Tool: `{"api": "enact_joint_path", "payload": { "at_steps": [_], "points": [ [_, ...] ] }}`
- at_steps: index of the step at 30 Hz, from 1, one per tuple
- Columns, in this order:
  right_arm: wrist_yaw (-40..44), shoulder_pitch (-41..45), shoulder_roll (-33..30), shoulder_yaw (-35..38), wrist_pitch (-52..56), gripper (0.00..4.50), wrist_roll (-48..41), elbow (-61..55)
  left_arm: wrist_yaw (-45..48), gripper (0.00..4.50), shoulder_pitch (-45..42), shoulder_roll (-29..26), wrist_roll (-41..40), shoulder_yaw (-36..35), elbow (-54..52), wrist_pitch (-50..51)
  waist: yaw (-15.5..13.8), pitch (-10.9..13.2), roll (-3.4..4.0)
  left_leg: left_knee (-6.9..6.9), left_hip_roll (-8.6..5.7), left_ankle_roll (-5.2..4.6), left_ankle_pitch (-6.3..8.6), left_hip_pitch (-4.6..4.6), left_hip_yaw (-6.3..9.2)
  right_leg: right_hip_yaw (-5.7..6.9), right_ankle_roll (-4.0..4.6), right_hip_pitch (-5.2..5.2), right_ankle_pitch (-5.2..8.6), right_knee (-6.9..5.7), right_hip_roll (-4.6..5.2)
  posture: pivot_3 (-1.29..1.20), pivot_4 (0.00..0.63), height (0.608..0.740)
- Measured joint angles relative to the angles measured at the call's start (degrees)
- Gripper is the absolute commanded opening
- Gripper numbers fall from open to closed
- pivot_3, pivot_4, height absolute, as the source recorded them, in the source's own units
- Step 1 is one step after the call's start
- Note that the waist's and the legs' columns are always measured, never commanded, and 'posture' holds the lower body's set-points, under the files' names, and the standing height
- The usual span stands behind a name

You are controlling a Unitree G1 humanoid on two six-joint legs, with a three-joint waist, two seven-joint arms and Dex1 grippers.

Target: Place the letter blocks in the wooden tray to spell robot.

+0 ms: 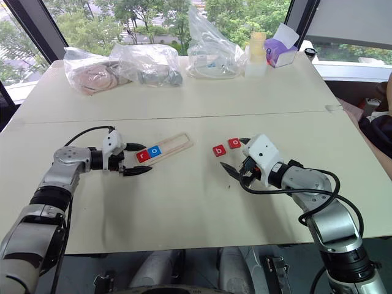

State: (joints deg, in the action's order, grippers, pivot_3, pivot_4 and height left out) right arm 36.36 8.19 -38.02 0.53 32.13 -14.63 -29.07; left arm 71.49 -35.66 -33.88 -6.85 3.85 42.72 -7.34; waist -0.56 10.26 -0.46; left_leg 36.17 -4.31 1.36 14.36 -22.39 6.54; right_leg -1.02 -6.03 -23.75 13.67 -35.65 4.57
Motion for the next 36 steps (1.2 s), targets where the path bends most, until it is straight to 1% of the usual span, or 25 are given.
{"api": "enact_joint_path", "payload": {
  "at_steps": [6, 9, 10, 11, 15, 19, 22, 27, 31, 36],
  "points": [
    [0.0, 0.5, 0.0, -0.2, 0.1, 4.47, 0.0, -0.1, -1.2, 4.50, 0.6, 0.2, 0.0, 0.0, 0.2, -0.7, 0.0, -0.1, 0.03, 0.08, 0.00, 0.00, 0.00, 0.12, 0.00, 0.00, 0.00, 0.09, 0.00, -0.14, 0.00, 0.00, 0.150, 0.740],
    [0.0, 0.7, -0.1, -0.3, 0.1, 4.50, 0.1, -0.1, -1.7, 3.69, 1.4, 0.5, 0.0, 0.0, 0.1, -1.1, 0.0, -0.1, 0.07, 0.07, 0.00, 0.00, 0.00, 0.22, 0.00, -0.01, 0.00, 0.17, 0.01, -0.20, 0.00, 0.00, 0.150, 0.740],
    [0.1, 0.8, -0.1, -0.3, 0.1, 4.50, 0.1, -0.1, -1.8, 3.24, 1.7, 0.7, 0.0, -0.1, -0.1, -1.2, 0.0, -0.2, 0.11, 0.08, 0.00, 0.00, 0.00, 0.30, 0.00, -0.01, 0.00, 0.23, 0.01, -0.21, 0.00, 0.00, 0.150, 0.740],
    [0.1, 0.9, -0.1, -0.3, 0.1, 4.50, 0.1, -0.1, -2.1, 3.12, 2.0, 0.8, 0.0, -0.1, -0.1, -1.4, 0.0, -0.2, 0.10, 0.08, 0.00, 0.01, 0.00, 0.36, 0.00, -0.01, 0.00, 0.28, 0.01, -0.23, 0.01, 0.00, 0.150, 0.740],
    [0.6, 1.0, -0.4, -0.3, 0.1, 4.50, 0.2, -0.1, -3.3, 3.12, 3.6, 0.8, 0.0, -0.4, -1.8, -2.2, 0.0, -0.2, 0.12, 0.04, 0.00, 0.01, 0.00, 0.58, -0.01, -0.05, 0.00, 0.46, 0.04, -0.23, 0.03, 0.00, 0.150, 0.740],
    [1.1, 1.4, -0.5, -0.3, 0.1, 4.50, 0.2, -0.1, -3.1, 3.12, 5.0, 0.7, -0.1, -0.5, -4.8, -2.0, 0.0, -0.2, 0.11, 0.02, 0.00, 0.01, 0.00, 0.56, -0.02, -0.07, -0.02, 0.45, 0.05, -0.21, 0.04, 0.00, 0.150, 0.740],
    [3.1, 3.7, -1.3, -1.8, -0.1, 4.50, 0.2, 1.5, -0.9, 3.12, 8.9, 0.4, -0.9, 0.1, -12.4, 0.4, 0.3, -0.2, 0.11, -0.03, -0.02, 0.00, 0.01, 0.49, -0.07, -0.11, -0.03, 0.39, 0.05, -0.14, 0.07, 0.00, 0.150, 0.740],
    [9.5, 10.2, -3.7, -6.3, -2.6, 4.50, 1.3, 9.8, 2.4, 3.12, 13.4, 1.0, -2.4, 4.2, -23.9, 3.4, 0.1, -0.2, 0.10, -0.01, -0.02, 0.00, 0.01, 0.29, -0.03, -0.07, -0.01, 0.28, 0.04, 0.00, 0.07, 0.00, 0.150, 0.740],
    [15.1, 14.7, -4.6, -9.5, -5.1, 4.50, 2.7, 17.7, 3.2, 3.12, 15.9, 0.8, -2.7, 5.8, -29.4, 5.1, 0.2, -0.2, 0.11, -0.02, -0.02, 0.00, 0.01, 0.22, -0.03, -0.06, 0.00, 0.25, 0.04, 0.09, 0.07, 0.00, 0.150, 0.740],
    [20.2, 20.1, -4.7, -12.8, -9.7, 4.50, 5.2, 27.3, 3.2, 3.12, 19.6, 0.0, -3.2, 6.6, -34.9, 6.1, 0.4, -0.2, 0.11, -0.05, -0.02, -0.01, 0.01, 0.18, -0.05, -0.07, 0.00, 0.20, 0.03, 0.12, 0.07, 0.00, 0.150, 0.740]
  ]
}}
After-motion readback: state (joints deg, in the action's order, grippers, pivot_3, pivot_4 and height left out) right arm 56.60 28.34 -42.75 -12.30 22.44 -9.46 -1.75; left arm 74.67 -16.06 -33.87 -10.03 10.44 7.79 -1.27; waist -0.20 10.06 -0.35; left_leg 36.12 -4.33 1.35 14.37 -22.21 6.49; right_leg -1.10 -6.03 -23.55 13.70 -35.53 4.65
